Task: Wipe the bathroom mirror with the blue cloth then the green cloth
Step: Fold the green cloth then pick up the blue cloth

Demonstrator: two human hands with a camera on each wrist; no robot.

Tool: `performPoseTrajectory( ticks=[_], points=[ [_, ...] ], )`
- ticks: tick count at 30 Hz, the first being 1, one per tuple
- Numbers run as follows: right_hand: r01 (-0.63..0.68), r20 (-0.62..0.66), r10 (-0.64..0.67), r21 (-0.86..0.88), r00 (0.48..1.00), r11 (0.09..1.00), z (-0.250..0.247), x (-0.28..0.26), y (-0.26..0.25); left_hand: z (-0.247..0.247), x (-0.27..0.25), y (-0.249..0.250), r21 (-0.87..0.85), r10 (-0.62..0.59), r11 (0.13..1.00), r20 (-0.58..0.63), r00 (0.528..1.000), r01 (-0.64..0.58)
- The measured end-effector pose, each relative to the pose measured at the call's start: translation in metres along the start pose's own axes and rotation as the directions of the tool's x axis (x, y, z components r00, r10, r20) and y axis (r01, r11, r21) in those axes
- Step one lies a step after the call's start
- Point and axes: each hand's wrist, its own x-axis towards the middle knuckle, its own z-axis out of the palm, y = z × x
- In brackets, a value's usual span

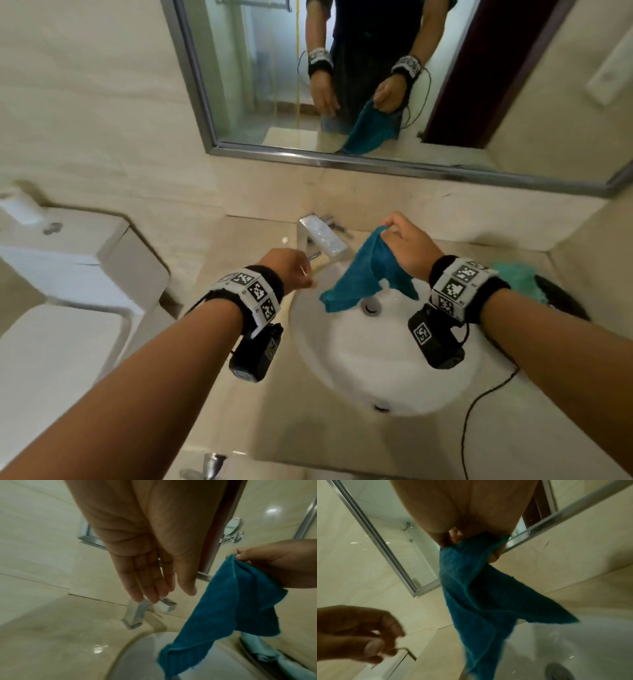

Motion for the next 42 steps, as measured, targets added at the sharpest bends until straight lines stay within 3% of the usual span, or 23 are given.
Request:
performPoseTrajectory(
  ticks=[5, 9, 14, 17, 20, 24, 28, 31, 33, 35, 39, 42],
  points=[
    [0.049, 0.094, -0.046, -0.031, 0.994, 0.998, -0.069, -0.013, 0.024, 0.039, 0.033, 0.097, -0.215, 0.147, 0.968, 0.065, 0.987, -0.130],
    [0.034, 0.069, -0.031, -0.042, 0.997, 0.999, -0.116, -0.020, 0.051, 0.062, 0.057, 0.163, -0.159, 0.258, 0.954, 0.012, 0.966, -0.253],
    [-0.012, 0.038, 0.015, -0.091, 0.999, 0.996, -0.170, -0.030, 0.101, 0.082, 0.084, 0.201, -0.169, 0.259, 0.952, 0.002, 0.966, -0.254],
    [0.027, 0.046, -0.023, -0.078, 0.999, 0.997, -0.188, -0.033, 0.123, 0.095, 0.087, 0.225, -0.282, 0.287, 0.927, 0.104, 0.952, -0.248],
    [0.077, 0.066, -0.073, -0.049, 0.995, 0.996, -0.195, -0.031, 0.130, 0.114, 0.088, 0.258, -0.205, 0.312, 0.937, 0.136, 0.940, -0.282],
    [0.058, 0.091, -0.054, -0.047, 0.994, 0.997, -0.211, -0.025, 0.144, 0.128, 0.097, 0.276, -0.064, 0.272, 0.960, 0.002, 0.962, -0.271],
    [0.012, 0.185, 0.055, -0.340, 0.981, 0.940, -0.229, -0.022, 0.165, 0.125, 0.106, 0.264, -0.133, 0.164, 0.977, -0.044, 0.985, -0.169],
    [-0.098, 0.048, 0.130, -0.427, 0.990, 0.899, -0.229, -0.018, 0.172, 0.117, 0.111, 0.258, -0.168, 0.128, 0.977, -0.049, 0.991, -0.134],
    [-0.153, 0.009, 0.170, -0.395, 0.985, 0.906, -0.220, -0.018, 0.165, 0.114, 0.112, 0.261, -0.168, 0.154, 0.973, -0.047, 0.987, -0.160],
    [-0.156, 0.081, 0.195, -0.346, 0.977, 0.925, -0.204, -0.017, 0.157, 0.112, 0.112, 0.267, -0.272, 0.161, 0.949, -0.012, 0.987, -0.158],
    [-0.238, 0.302, 0.220, 0.021, 0.927, 0.971, -0.180, -0.016, 0.140, 0.104, 0.114, 0.276, -0.580, 0.145, 0.813, 0.132, 0.981, -0.042],
    [-0.225, 0.332, 0.152, 0.197, 0.931, 0.954, -0.178, -0.015, 0.133, 0.090, 0.112, 0.275, -0.718, 0.172, 0.694, 0.231, 0.958, 0.049]
  ],
)
